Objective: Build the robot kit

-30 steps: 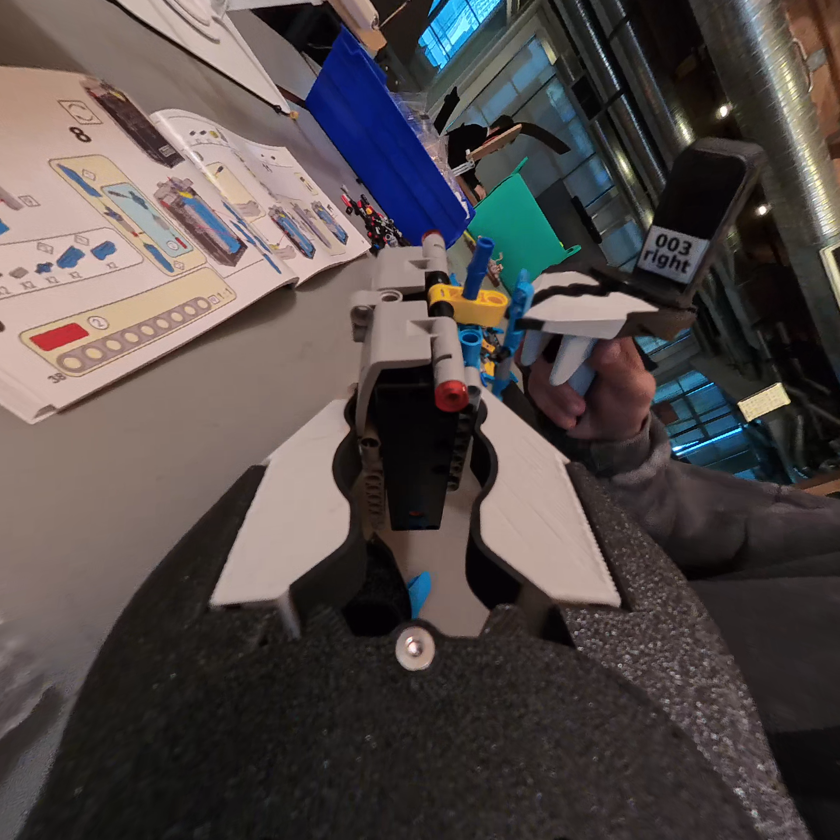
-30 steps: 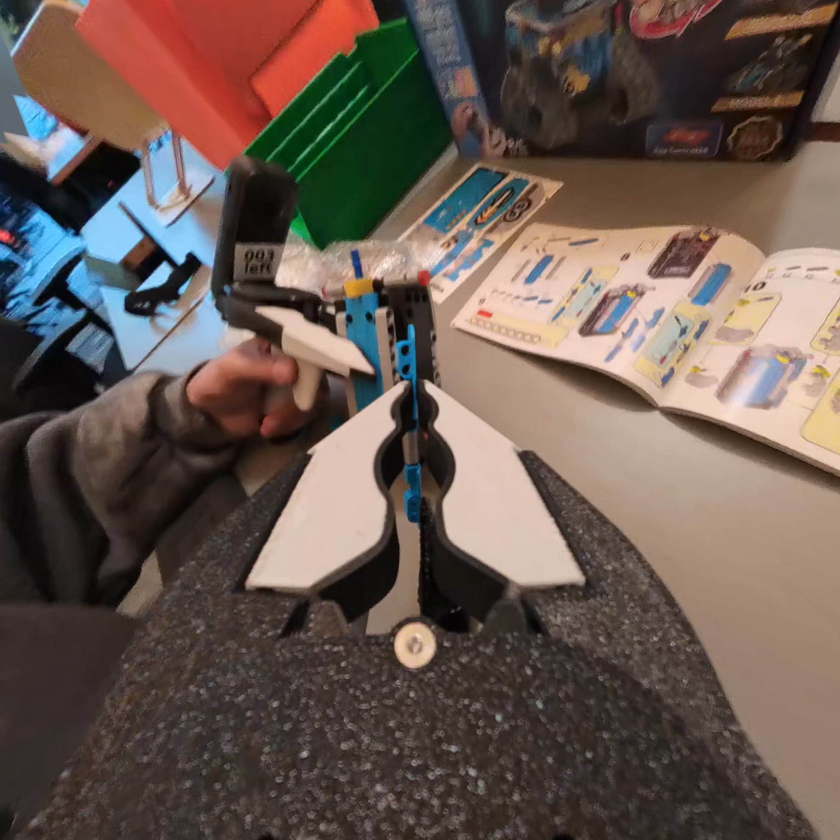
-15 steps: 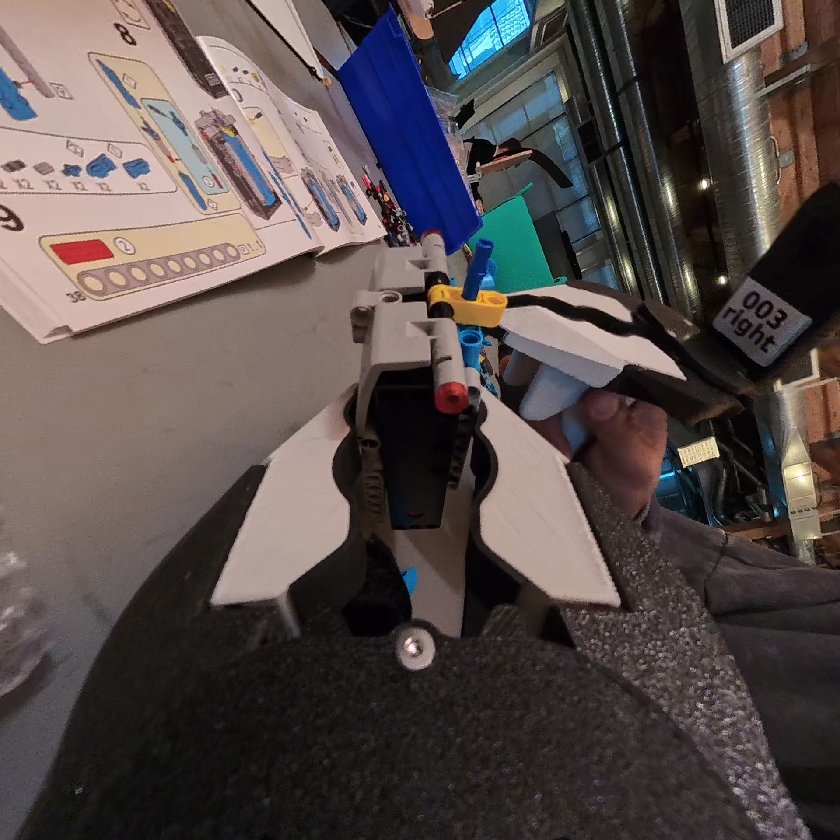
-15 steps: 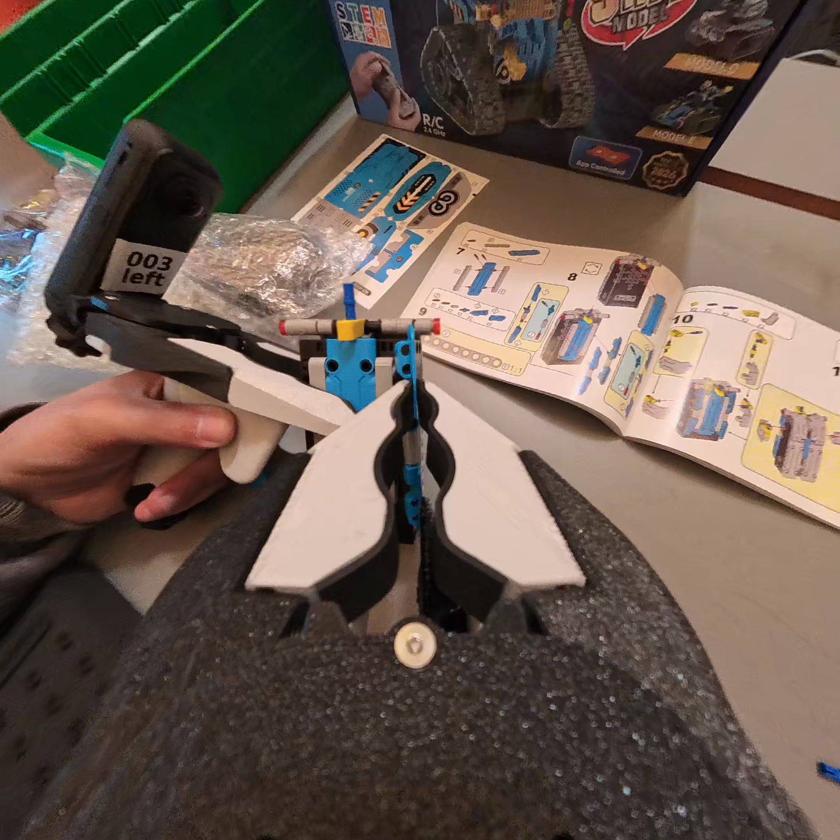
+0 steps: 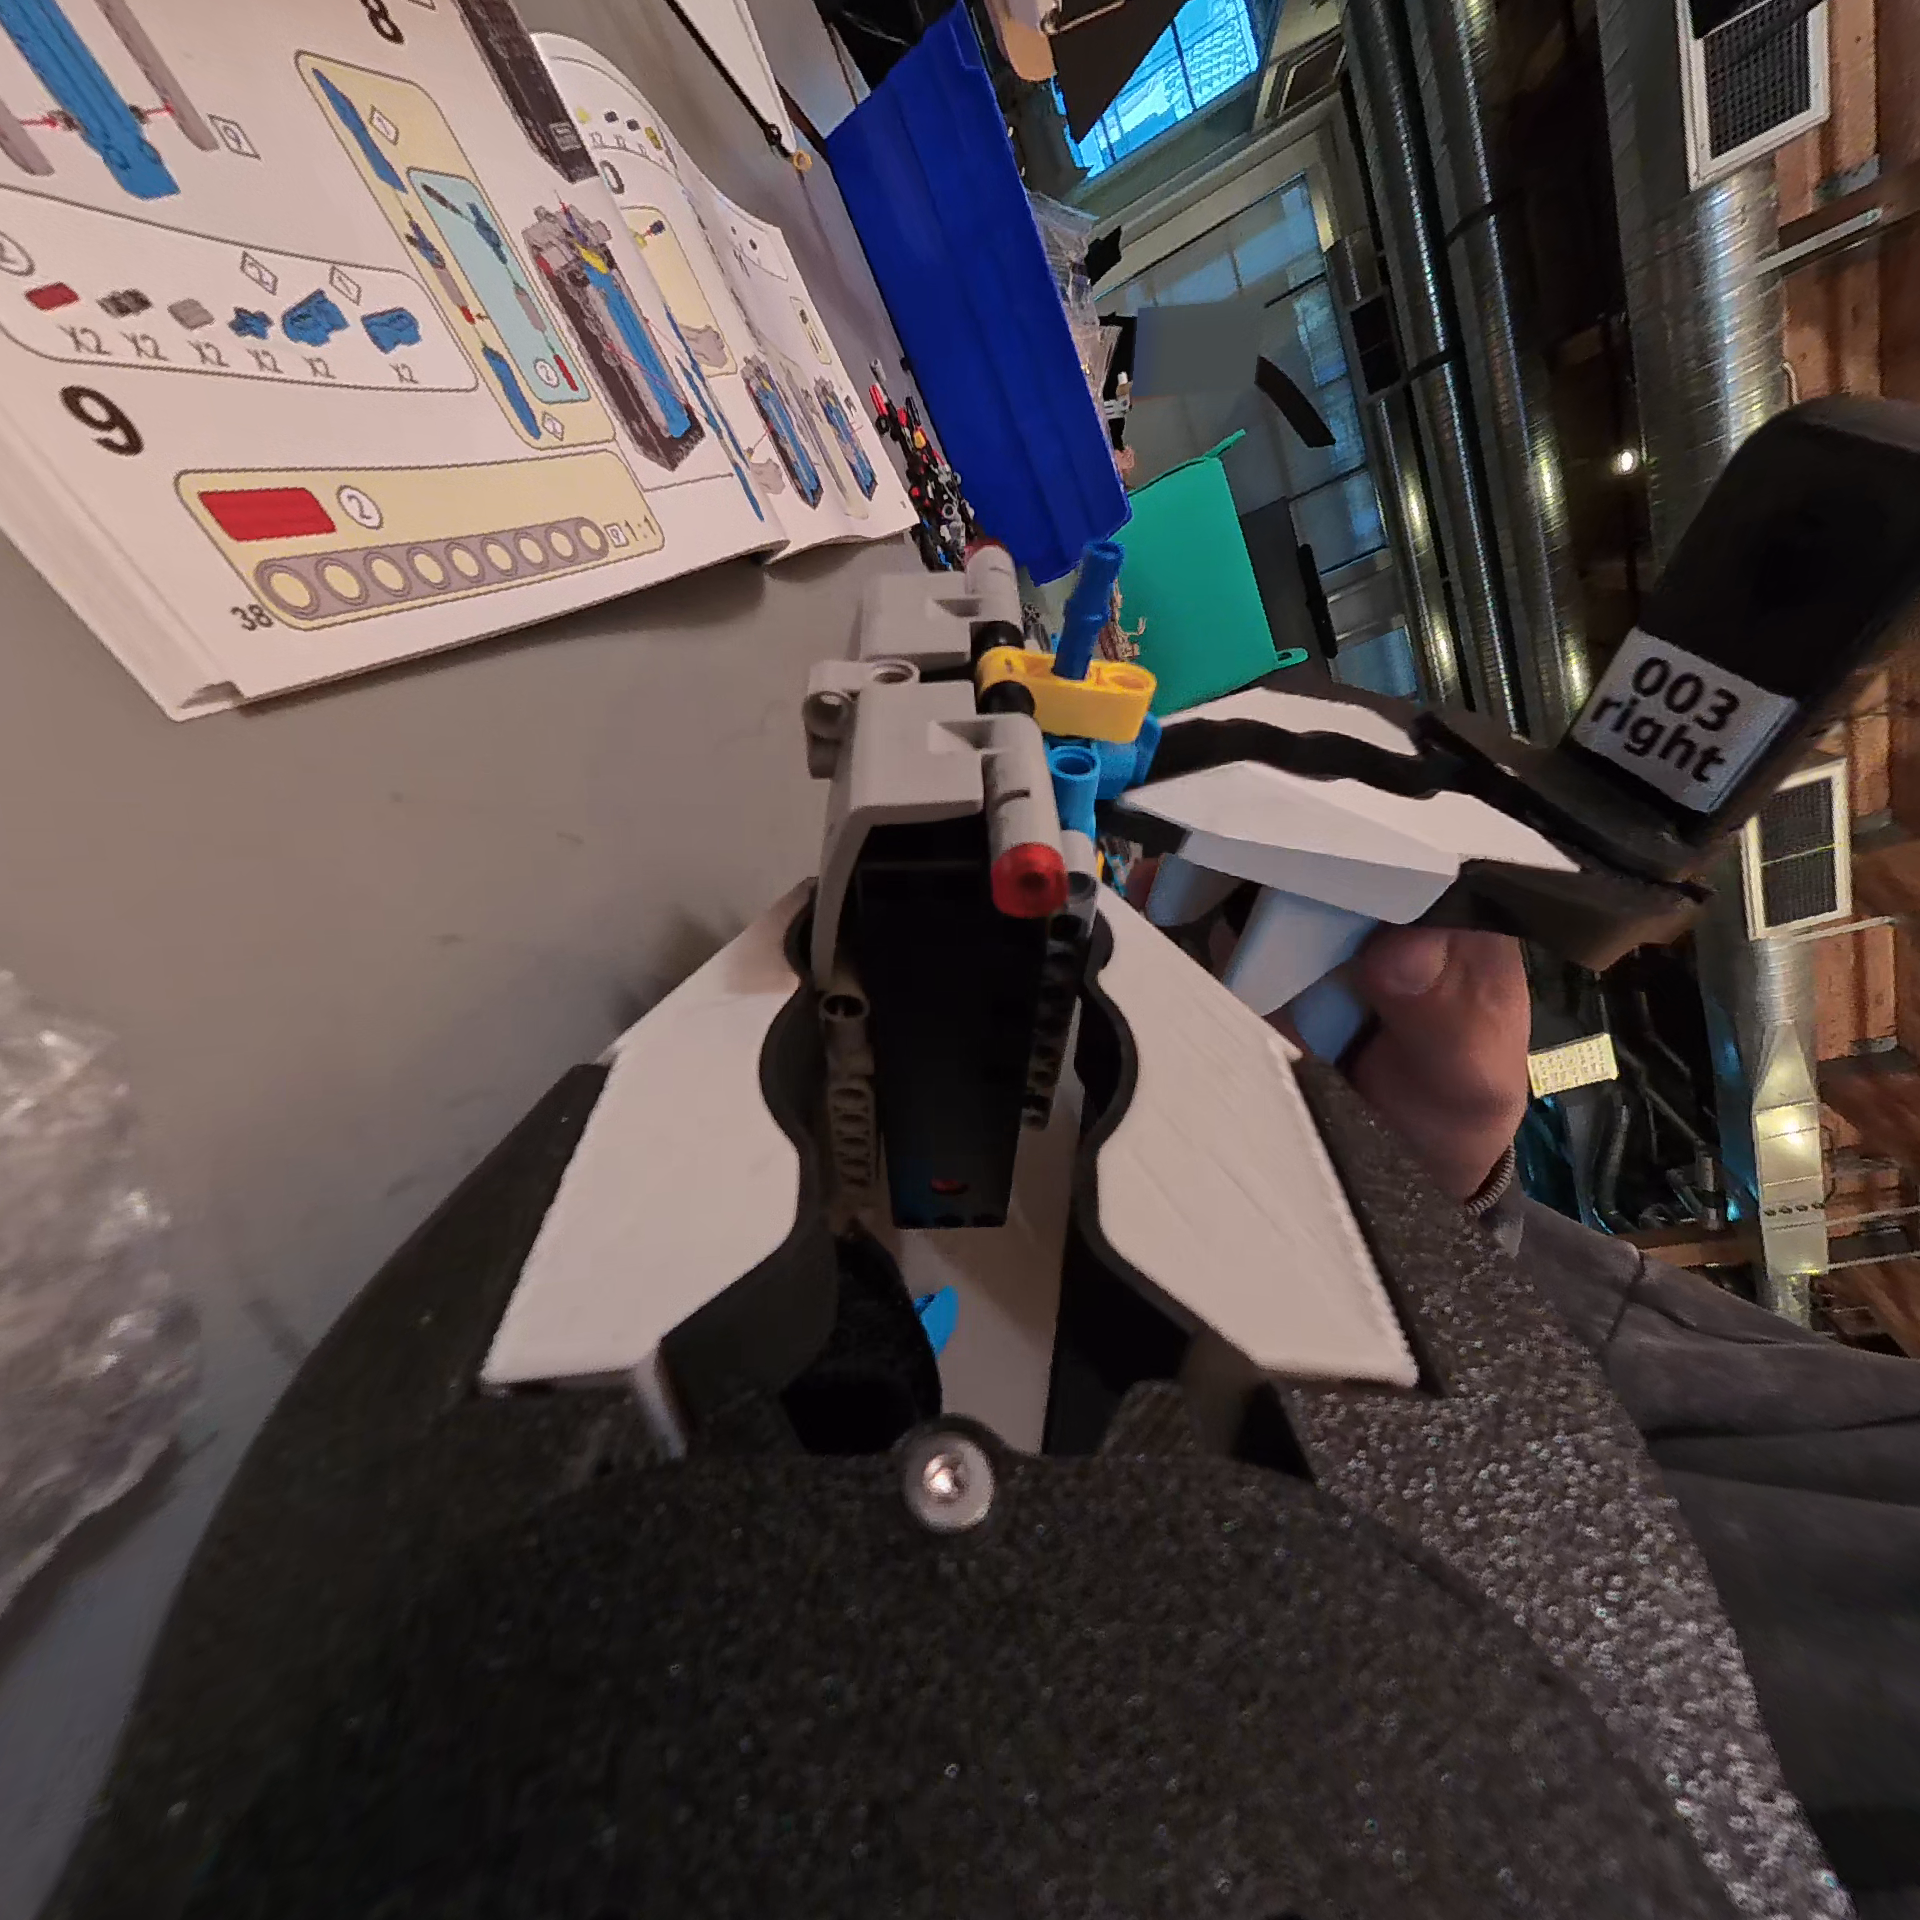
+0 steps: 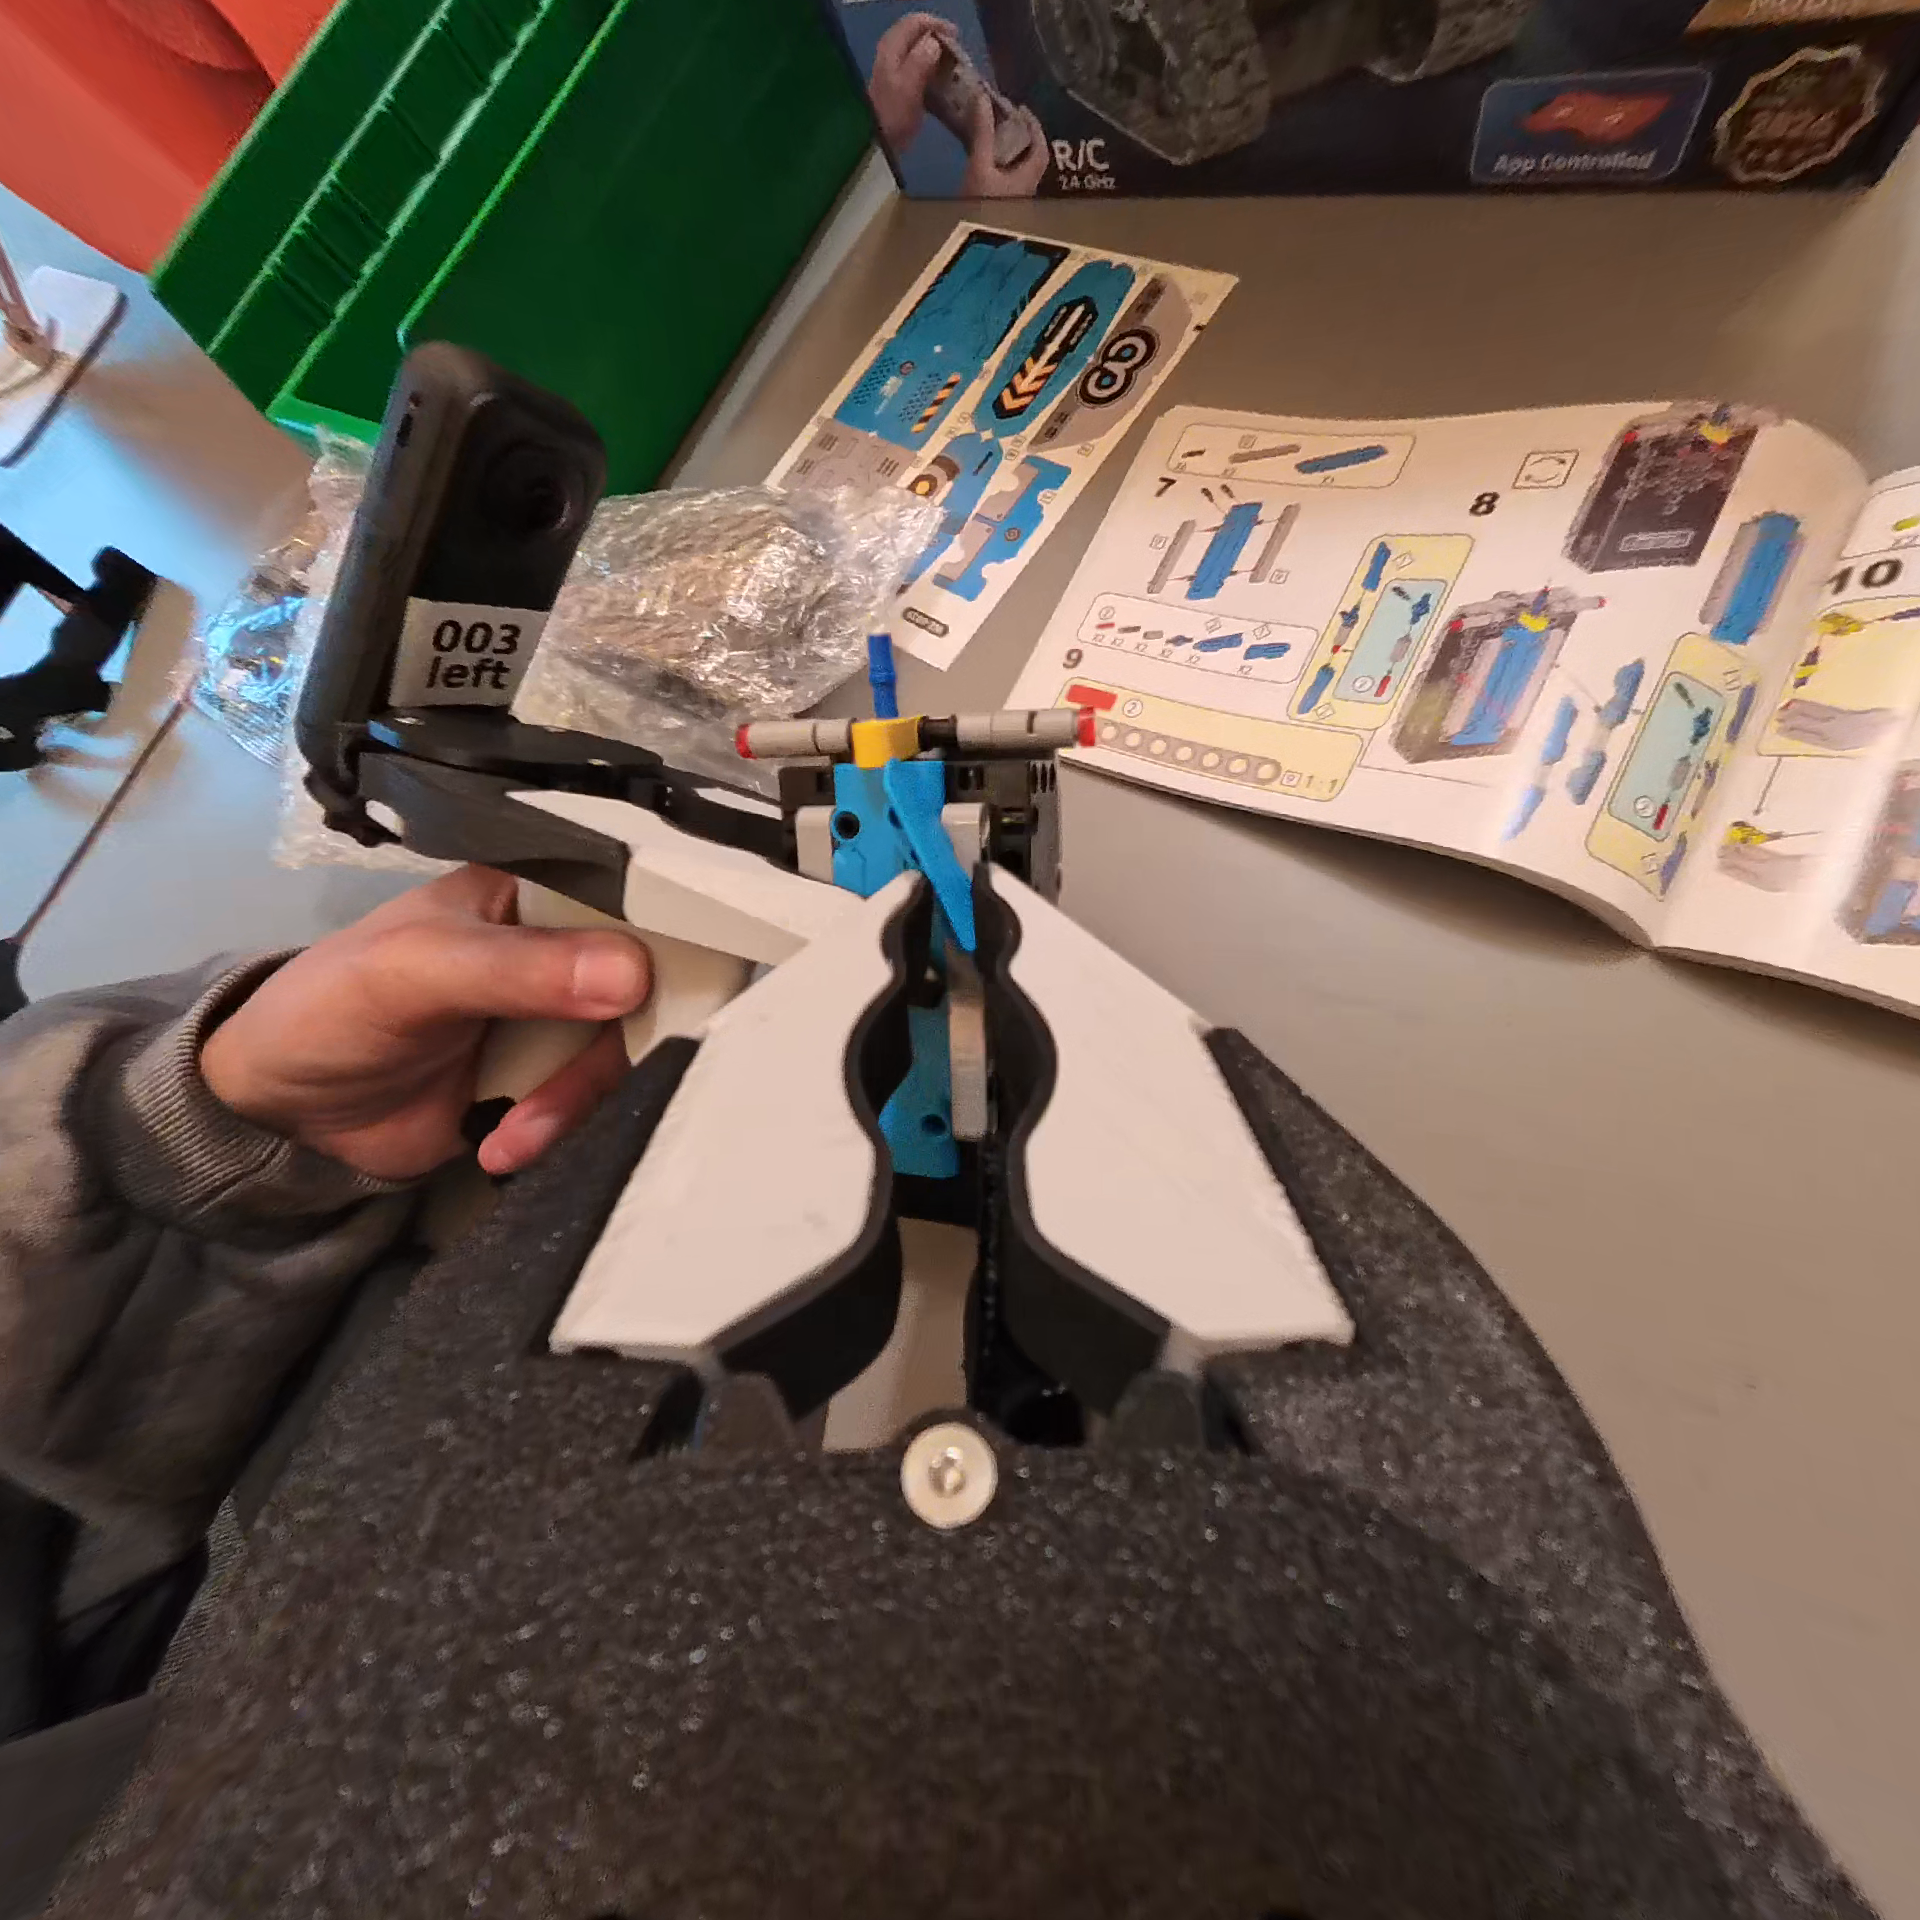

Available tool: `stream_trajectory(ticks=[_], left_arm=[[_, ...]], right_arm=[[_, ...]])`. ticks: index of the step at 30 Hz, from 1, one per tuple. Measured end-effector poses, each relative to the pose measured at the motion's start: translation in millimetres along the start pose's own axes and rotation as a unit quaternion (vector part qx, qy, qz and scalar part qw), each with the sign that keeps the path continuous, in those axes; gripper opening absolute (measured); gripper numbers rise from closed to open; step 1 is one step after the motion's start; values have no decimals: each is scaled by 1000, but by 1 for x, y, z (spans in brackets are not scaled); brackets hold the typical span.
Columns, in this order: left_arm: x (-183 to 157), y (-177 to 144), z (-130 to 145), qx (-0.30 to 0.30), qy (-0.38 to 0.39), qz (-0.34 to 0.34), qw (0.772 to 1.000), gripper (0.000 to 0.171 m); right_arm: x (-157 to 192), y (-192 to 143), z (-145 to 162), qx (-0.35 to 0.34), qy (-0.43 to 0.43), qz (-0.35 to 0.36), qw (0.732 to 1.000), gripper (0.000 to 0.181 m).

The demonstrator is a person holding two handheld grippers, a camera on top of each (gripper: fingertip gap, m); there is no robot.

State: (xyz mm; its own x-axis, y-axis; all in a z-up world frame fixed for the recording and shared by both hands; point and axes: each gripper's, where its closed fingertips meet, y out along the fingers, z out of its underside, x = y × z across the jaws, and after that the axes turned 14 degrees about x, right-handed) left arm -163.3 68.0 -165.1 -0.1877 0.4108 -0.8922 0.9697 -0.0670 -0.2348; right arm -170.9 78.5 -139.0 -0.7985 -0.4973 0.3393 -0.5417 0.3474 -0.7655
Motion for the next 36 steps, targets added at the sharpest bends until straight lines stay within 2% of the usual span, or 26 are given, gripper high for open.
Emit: stream_trajectory(ticks=[5,8,13,17,19,21,22,24,27,29,31,33,34,36], left_arm=[[-2,-1,0,-1,-6,11,1000,44],[-3,-2,-1,-4,-9,19,1000,44],[-6,-2,0,-3,-13,34,999,44],[-11,0,2,4,-11,49,999,44],[-15,0,2,6,-13,65,998,44],[-19,0,1,2,-14,82,997,44],[-21,-2,-1,-2,-18,93,995,44],[-22,-4,-3,-9,-27,105,994,44],[-19,-6,-4,-11,-22,89,996,44],[-13,-6,-3,-5,1,48,999,44],[-7,-6,-2,-2,36,-6,999,44],[-4,-6,-3,0,67,-47,997,44],[-4,-7,-3,0,74,-54,996,44],[-7,-8,-4,-3,75,-47,996,44]], right_arm=[[1,-2,1,-3,-5,-24,1000,8],[12,-2,4,9,-17,-71,997,12],[15,-5,5,10,-87,-75,993,13],[19,-9,6,26,-192,-83,977,11],[17,-11,4,33,-241,-71,967,16],[20,-16,6,65,-257,-86,960,18],[21,-18,7,78,-267,-93,956,24],[12,-23,1,85,-284,-63,953,27],[1,-37,4,87,-283,-62,953,38],[-23,-39,18,95,-277,-32,956,39],[-46,-37,47,117,-284,-6,952,38],[-52,-33,80,133,-274,-9,952,35],[-50,-32,91,126,-272,-3,954,37],[-52,-29,101,103,-272,37,956,24]])
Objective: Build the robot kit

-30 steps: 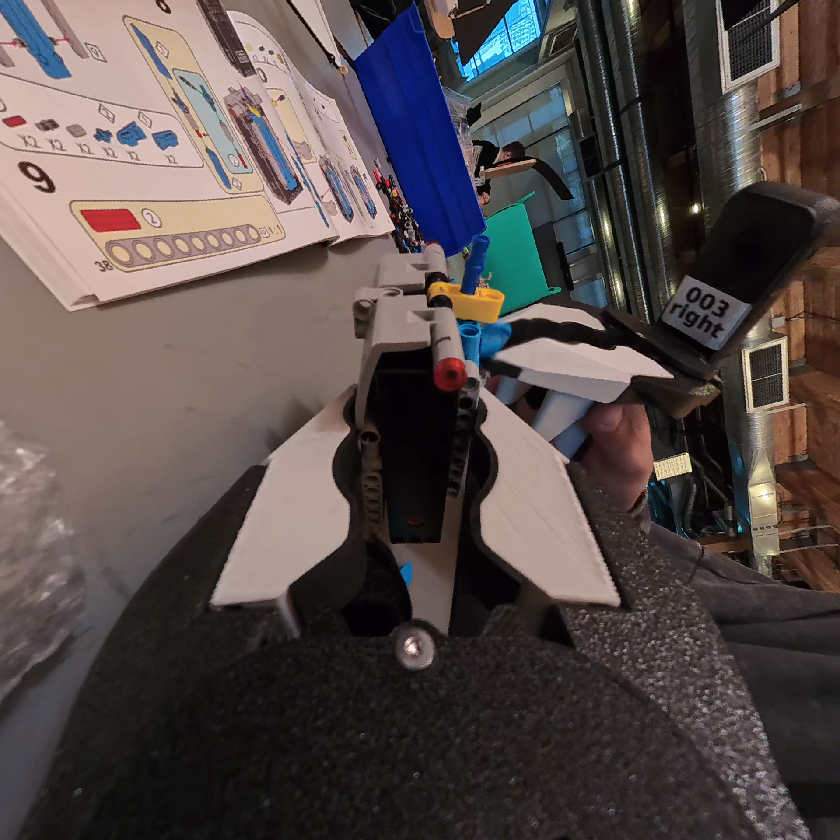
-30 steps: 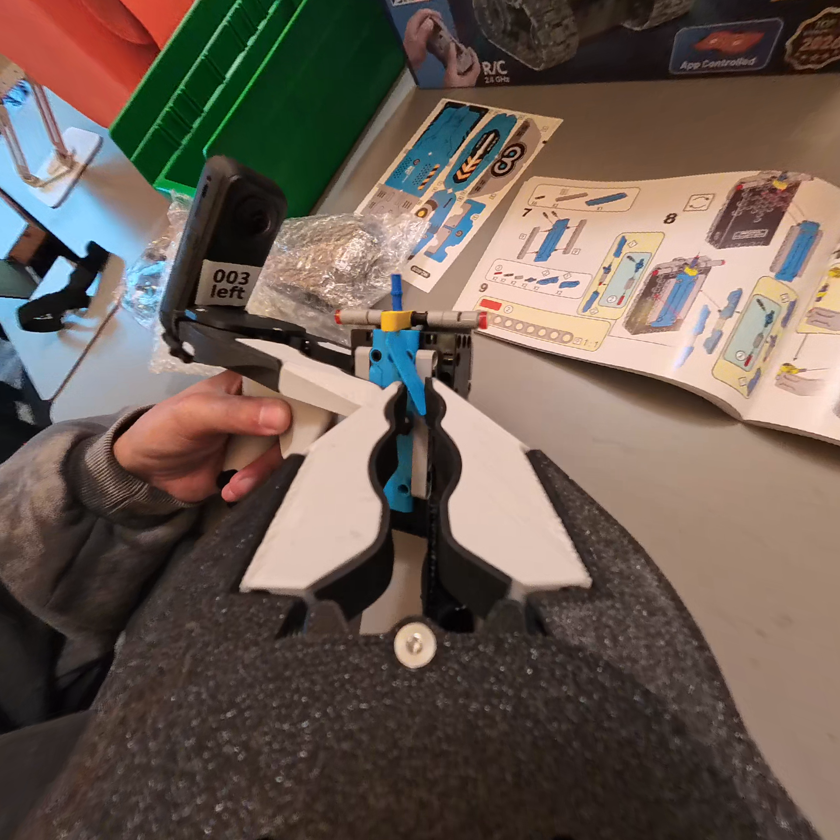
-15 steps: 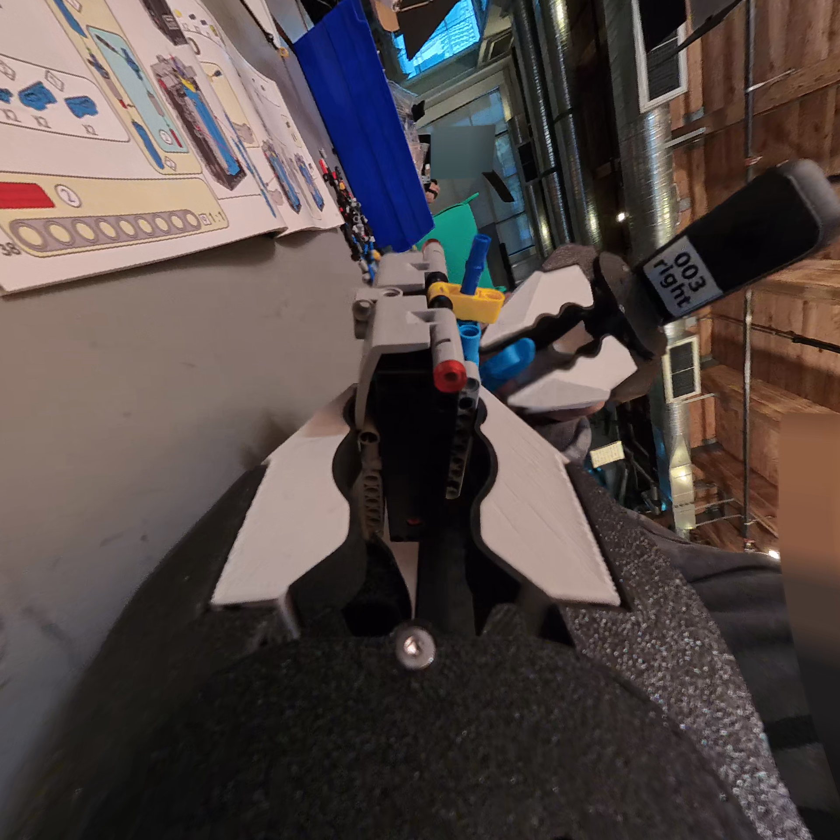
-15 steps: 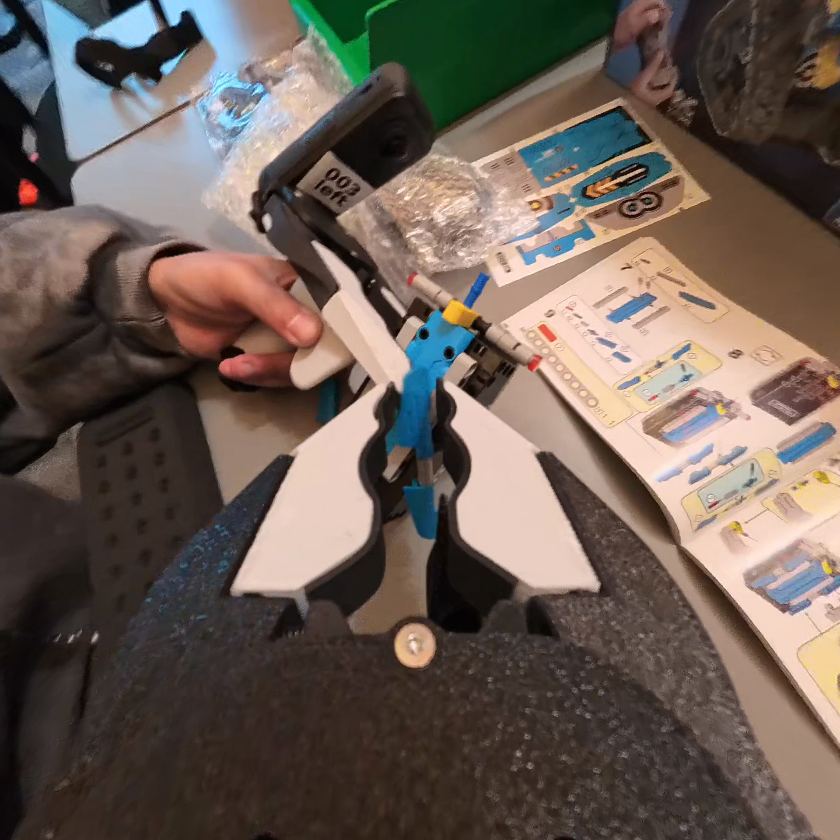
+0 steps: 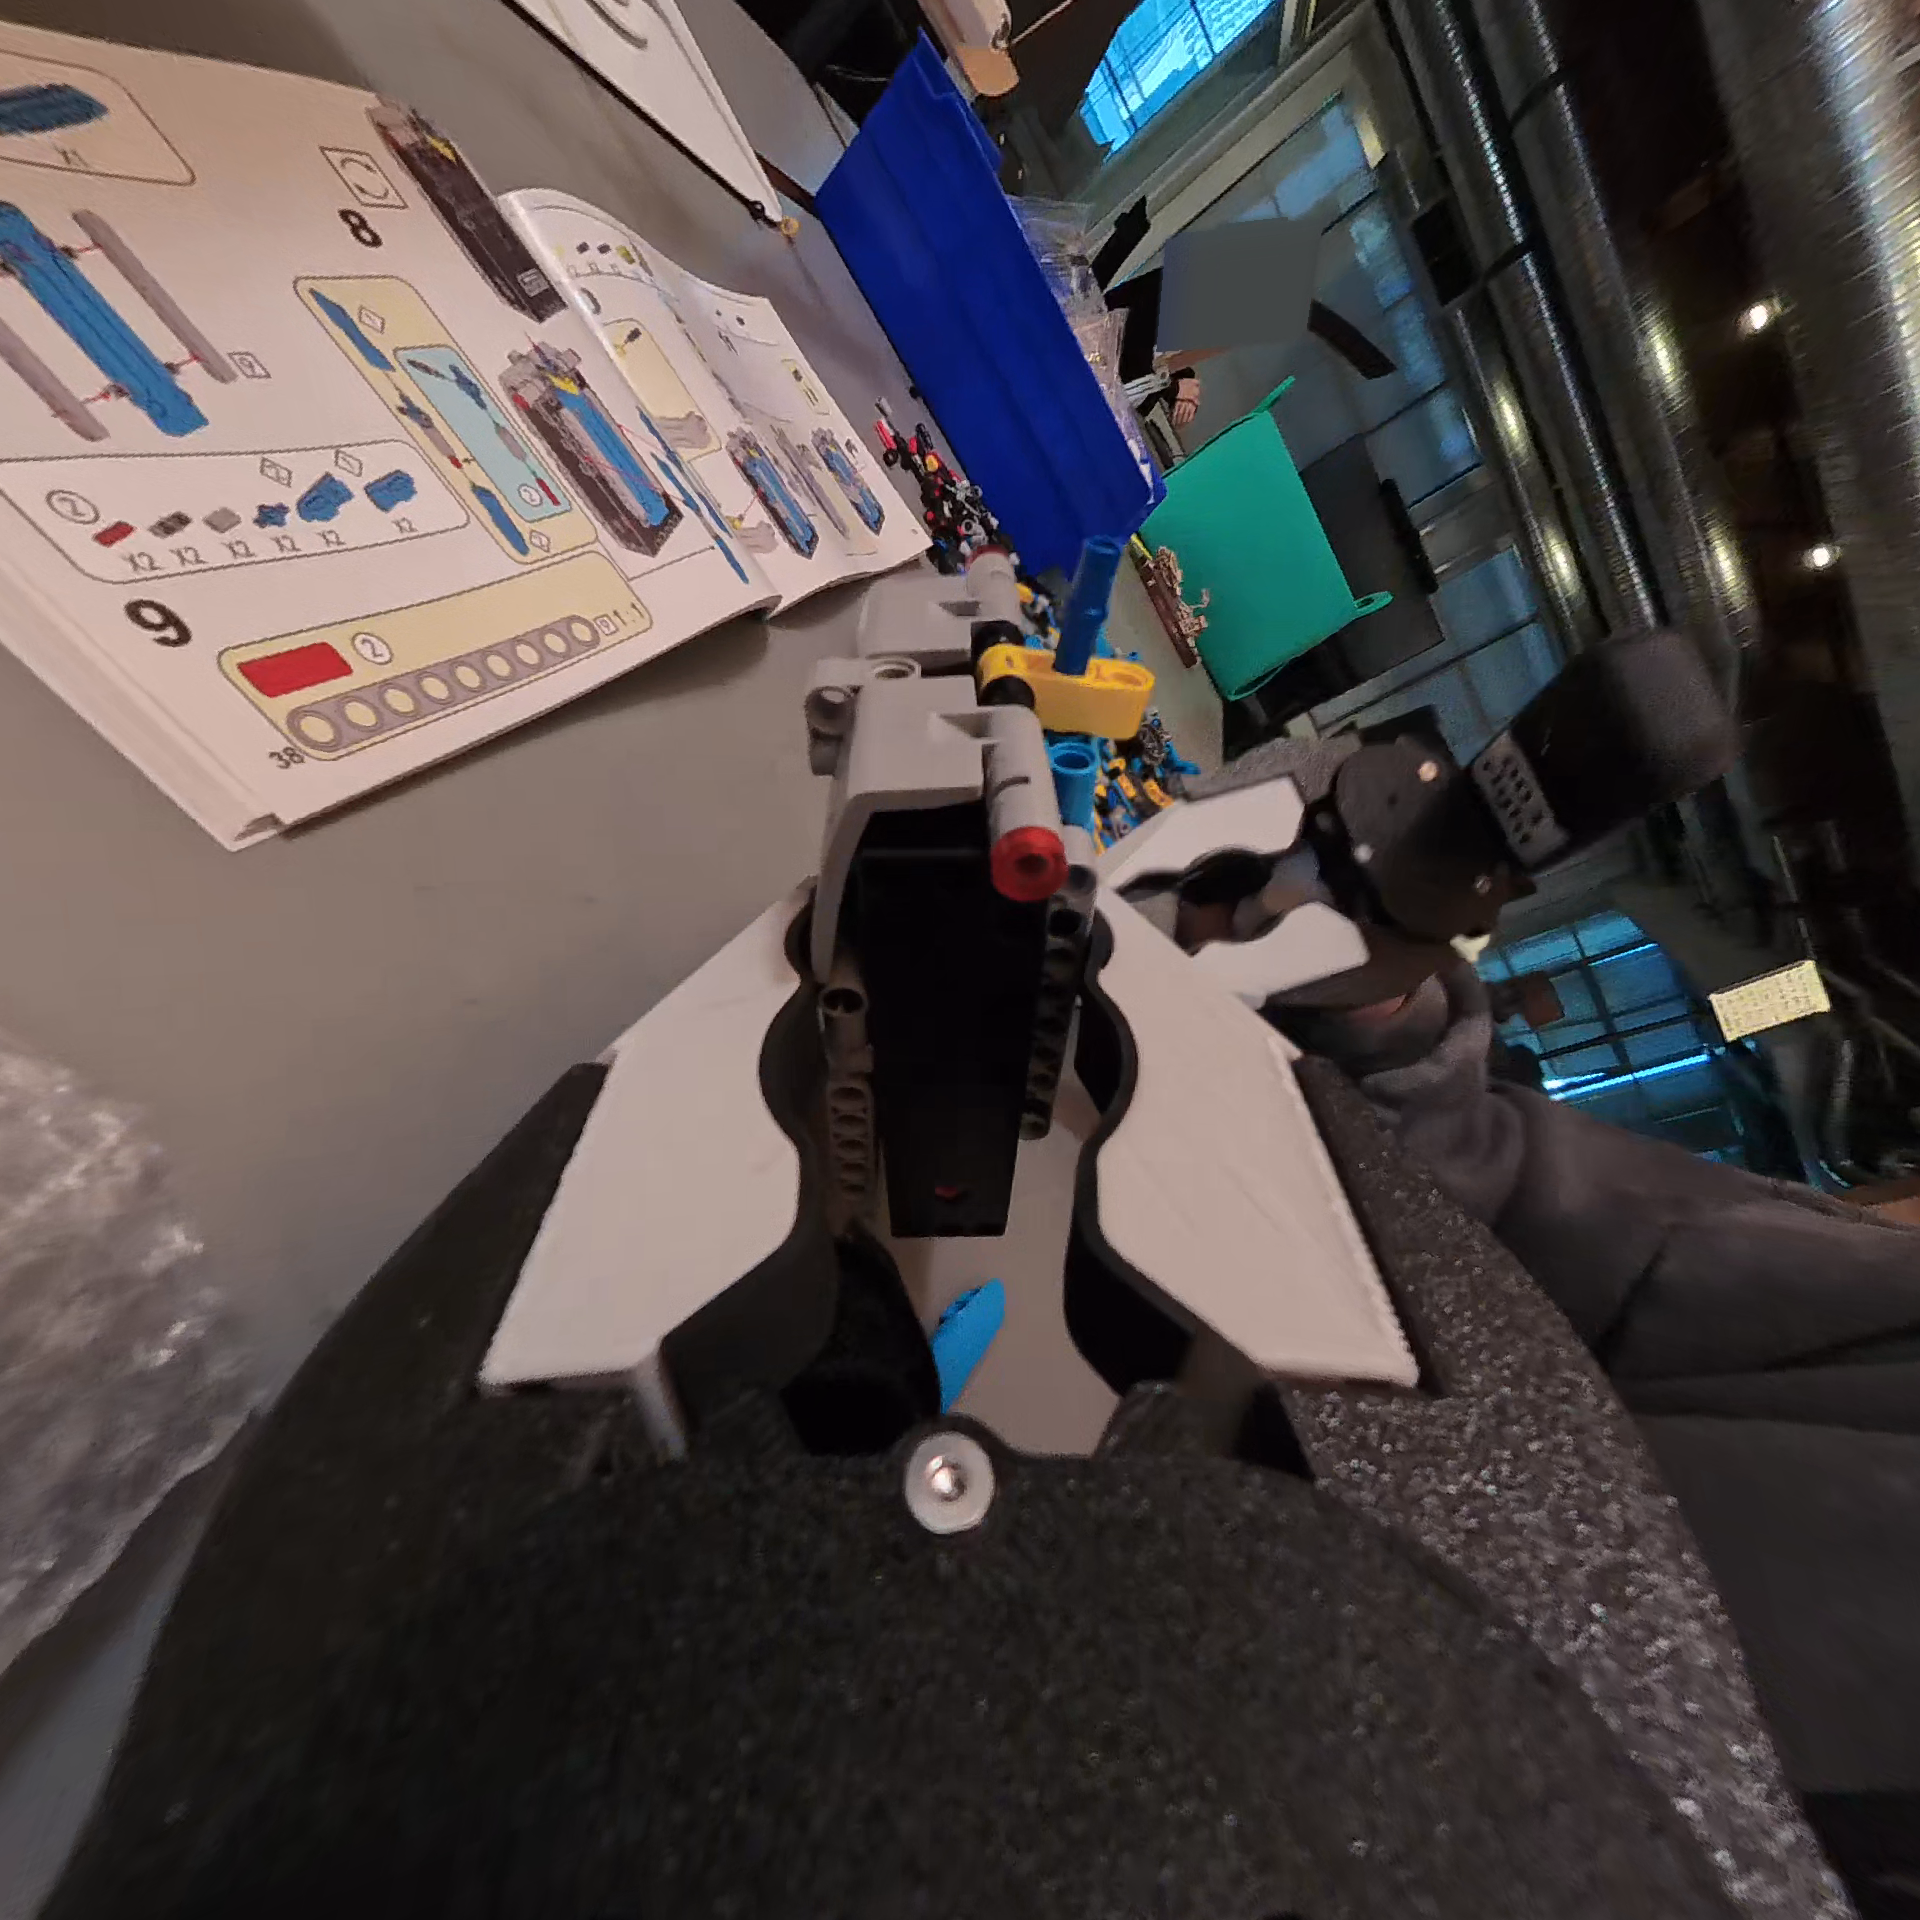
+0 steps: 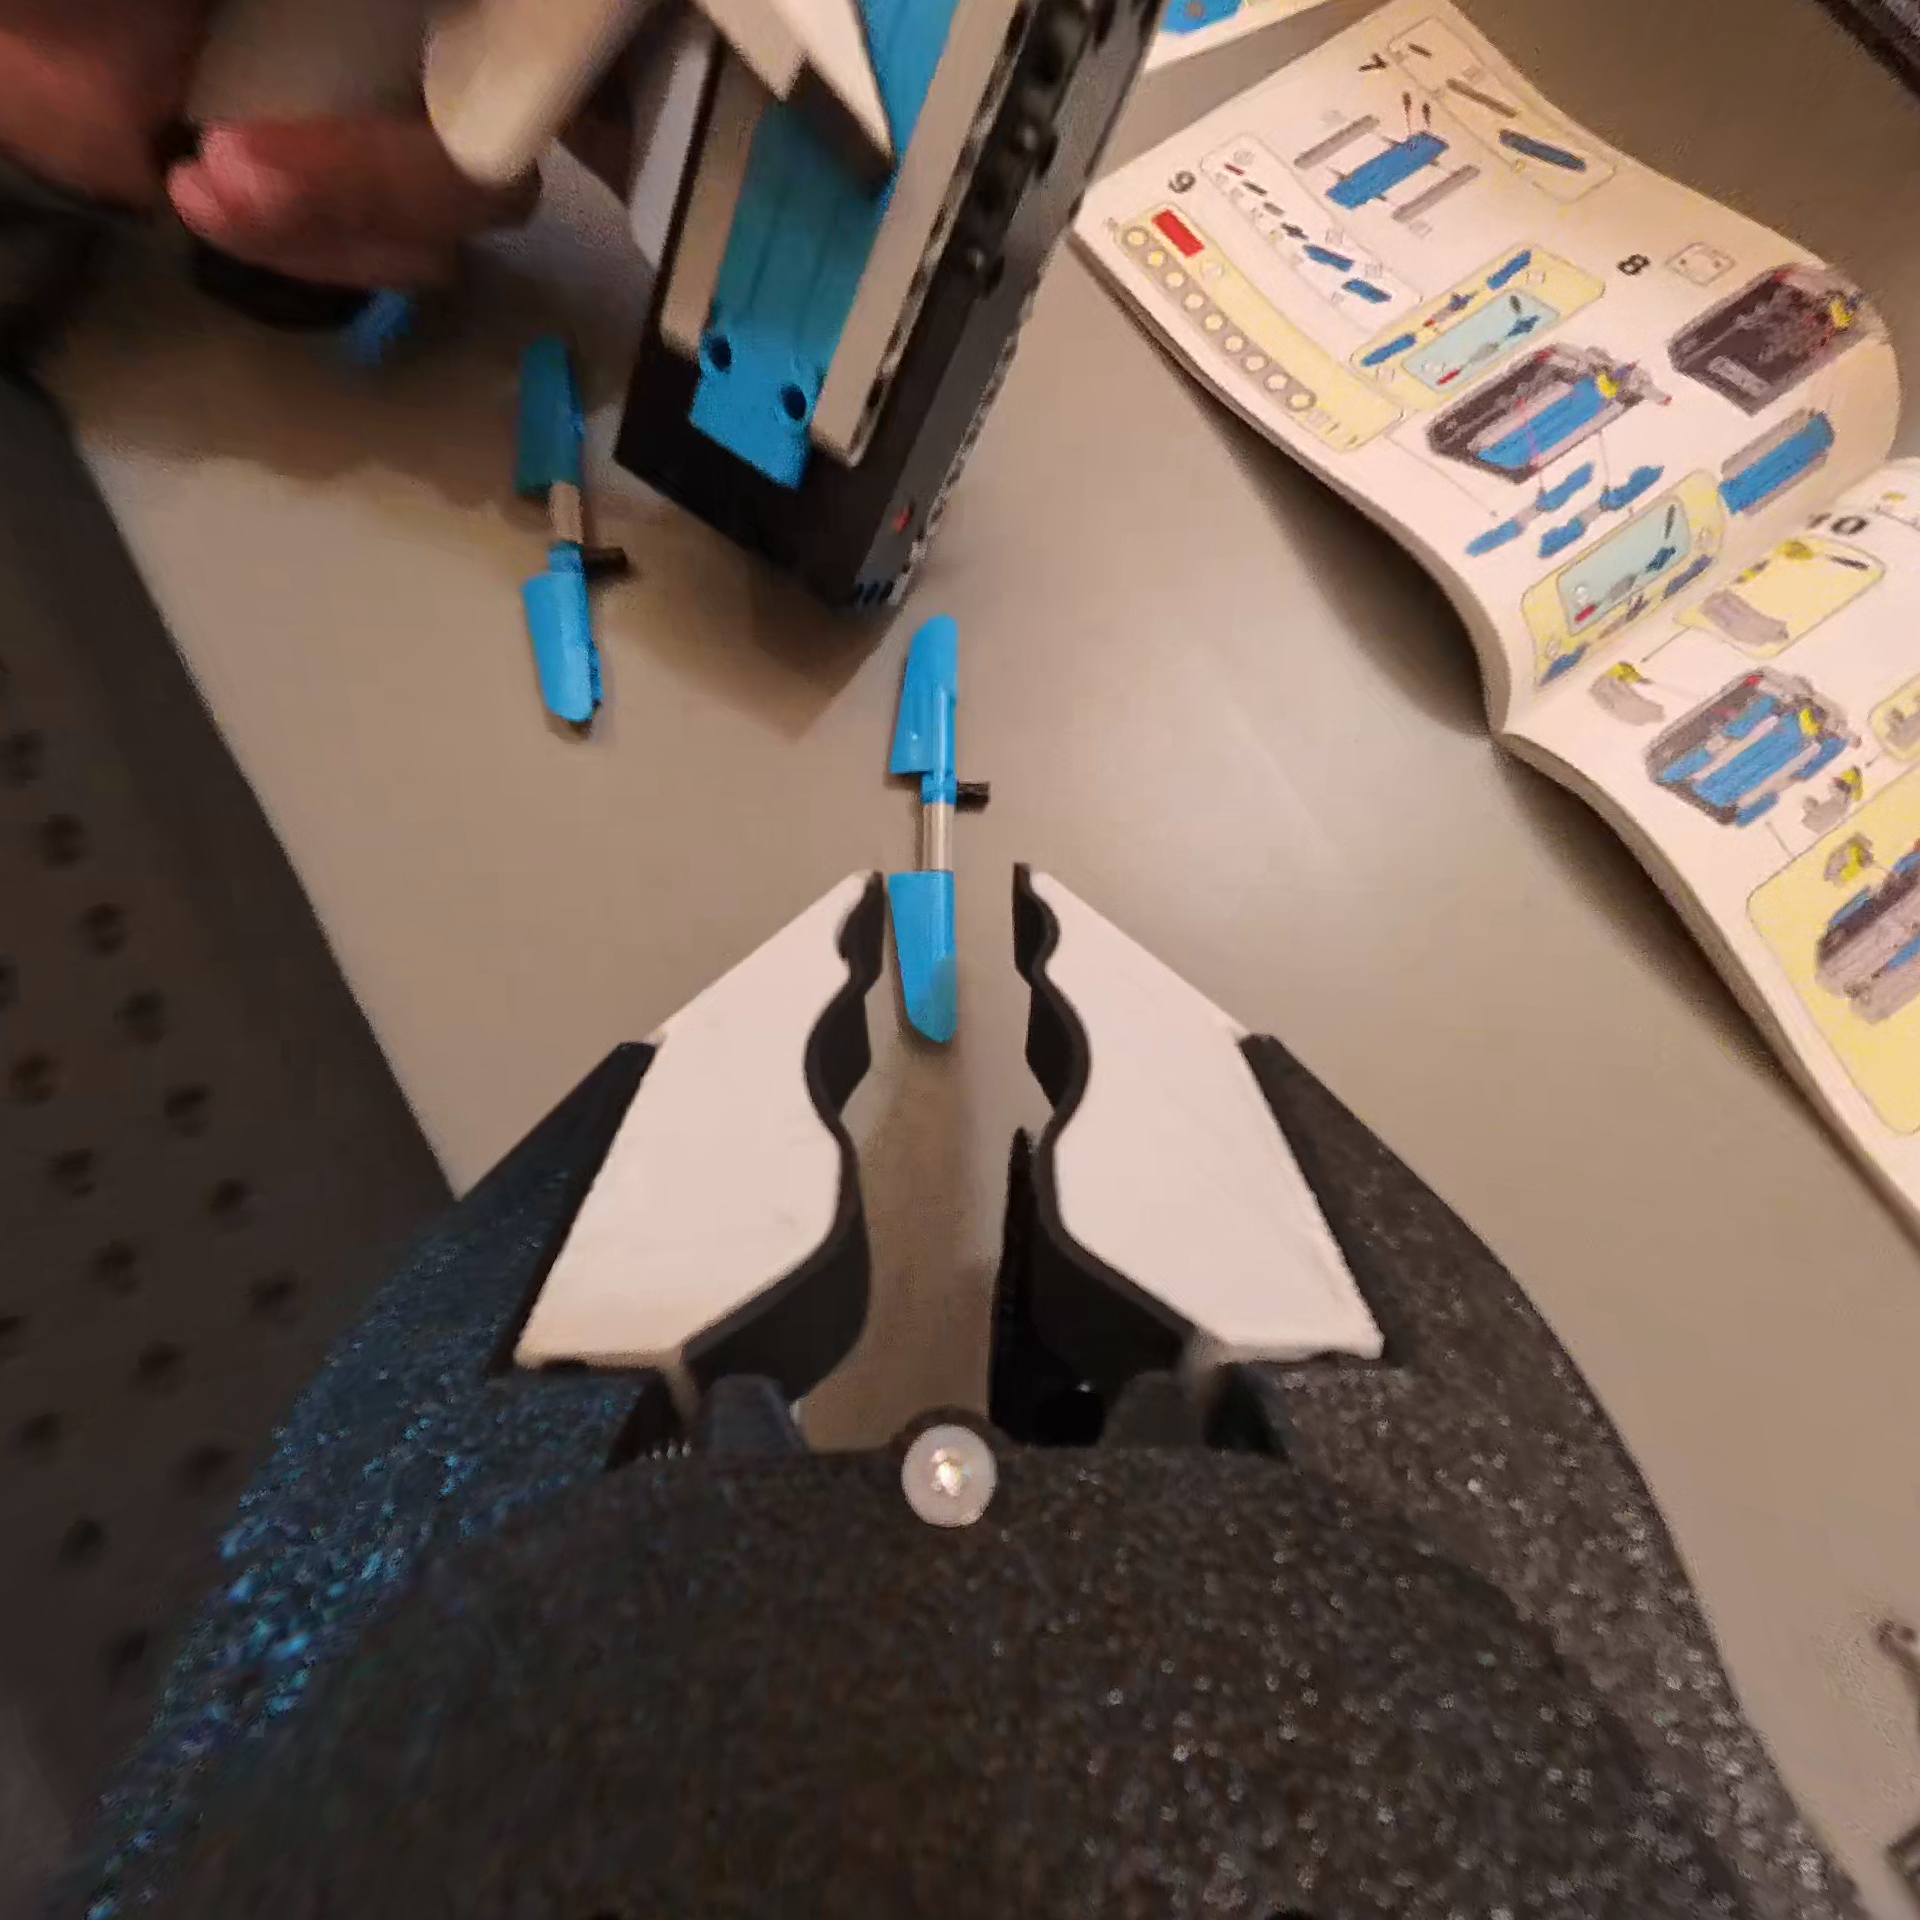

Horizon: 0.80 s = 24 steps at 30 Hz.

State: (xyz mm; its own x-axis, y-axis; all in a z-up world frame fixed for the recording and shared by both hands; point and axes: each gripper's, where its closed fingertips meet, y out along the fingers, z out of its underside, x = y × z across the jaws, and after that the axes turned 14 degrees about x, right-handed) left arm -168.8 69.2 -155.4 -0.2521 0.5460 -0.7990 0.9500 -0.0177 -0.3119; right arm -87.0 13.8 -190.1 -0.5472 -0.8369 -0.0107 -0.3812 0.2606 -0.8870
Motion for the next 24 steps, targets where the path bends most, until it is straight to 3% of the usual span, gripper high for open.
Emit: stream_trajectory(ticks=[2,5,6,9,11,18,20,23,24], left_arm=[[0,0,0,-2,-8,10,1000,44],[2,1,1,3,-17,17,1000,44],[2,1,2,4,-17,16,1000,44],[3,1,2,4,-16,14,1000,44],[1,1,1,5,-11,18,1000,44],[-25,-12,-12,-25,62,55,996,44],[-35,-23,-20,-51,77,77,993,44],[-43,-31,-25,-69,87,99,989,44],[-44,-29,-24,-68,88,104,988,44]], right_arm=[[2,9,3,1,11,-1,1000,27],[9,20,-2,9,51,-90,995,36],[10,22,-6,6,45,-89,995,37],[0,32,-3,47,-6,28,998,27],[0,38,-2,64,-8,46,997,15],[-3,37,-11,20,106,-93,990,7],[4,5,-39,-102,171,-222,954,7],[26,-76,-80,-312,162,-420,836,6],[32,-88,-87,-342,163,-460,803,6]])
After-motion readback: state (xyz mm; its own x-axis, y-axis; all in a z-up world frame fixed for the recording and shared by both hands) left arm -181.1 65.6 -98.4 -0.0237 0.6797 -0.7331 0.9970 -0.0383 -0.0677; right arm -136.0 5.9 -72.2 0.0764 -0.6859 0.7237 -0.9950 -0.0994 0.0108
